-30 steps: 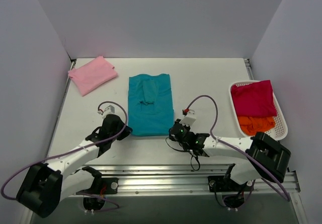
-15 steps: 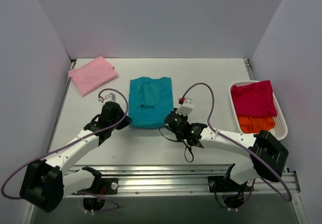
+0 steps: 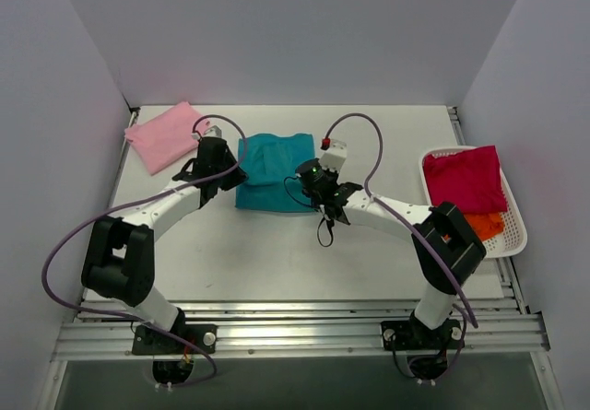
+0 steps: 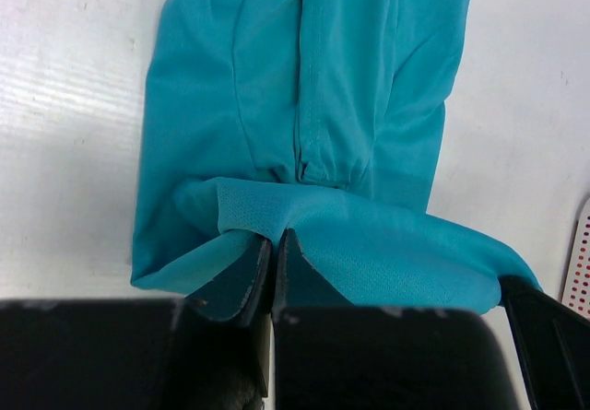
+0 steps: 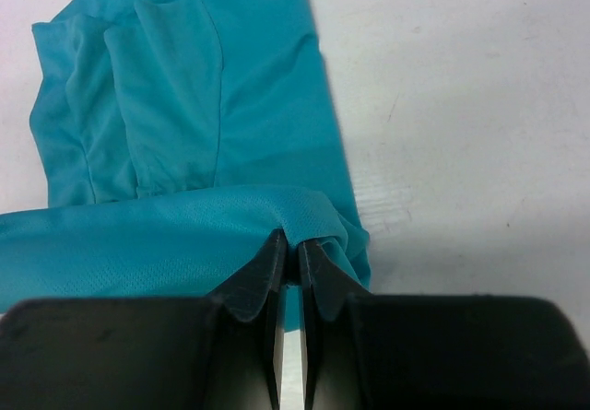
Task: Fold and stack the t-shirts
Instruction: Fold the tshirt
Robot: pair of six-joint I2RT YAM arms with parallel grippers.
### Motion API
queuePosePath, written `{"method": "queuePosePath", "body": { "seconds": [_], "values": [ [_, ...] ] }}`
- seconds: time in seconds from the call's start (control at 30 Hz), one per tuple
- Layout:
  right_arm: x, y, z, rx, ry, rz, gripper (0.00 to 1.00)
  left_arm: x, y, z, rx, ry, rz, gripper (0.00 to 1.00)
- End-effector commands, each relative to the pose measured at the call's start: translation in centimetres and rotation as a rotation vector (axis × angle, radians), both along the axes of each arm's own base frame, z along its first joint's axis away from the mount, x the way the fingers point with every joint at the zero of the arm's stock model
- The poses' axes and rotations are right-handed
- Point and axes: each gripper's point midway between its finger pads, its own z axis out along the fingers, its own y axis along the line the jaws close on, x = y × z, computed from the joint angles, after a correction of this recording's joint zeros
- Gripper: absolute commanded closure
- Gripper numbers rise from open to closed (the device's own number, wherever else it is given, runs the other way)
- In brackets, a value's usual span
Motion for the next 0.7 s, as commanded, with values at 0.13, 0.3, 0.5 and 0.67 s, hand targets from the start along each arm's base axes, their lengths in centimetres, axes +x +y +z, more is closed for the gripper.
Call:
{"method": "queuePosePath", "body": {
  "seconds": [0.13,0.3,0.5,0.67],
  "values": [
    [4.1,0.9,2.1,0.012,-0.03,0.021,1.0,4.9,0.1,3.1,-0.044,-0.088,-0.024,0.98],
    [6.1,1.0,3.1,0.023,-0.04,0.031,1.0,6.6,0.4,3.6,-0.047,-0.089,-0.016,0.98],
    [12.4,0.8,3.1,0.046,-0.057,0.005,1.0,12.8,0.9,4.2,-0.053,-0.119,-0.025,0.98],
    [20.8,-1.2,-3.3,0.017,0.017,-0.057,0.67,21.3,0.9,-2.0,-0.071,-0.032,-0.073,0.49]
  ]
}}
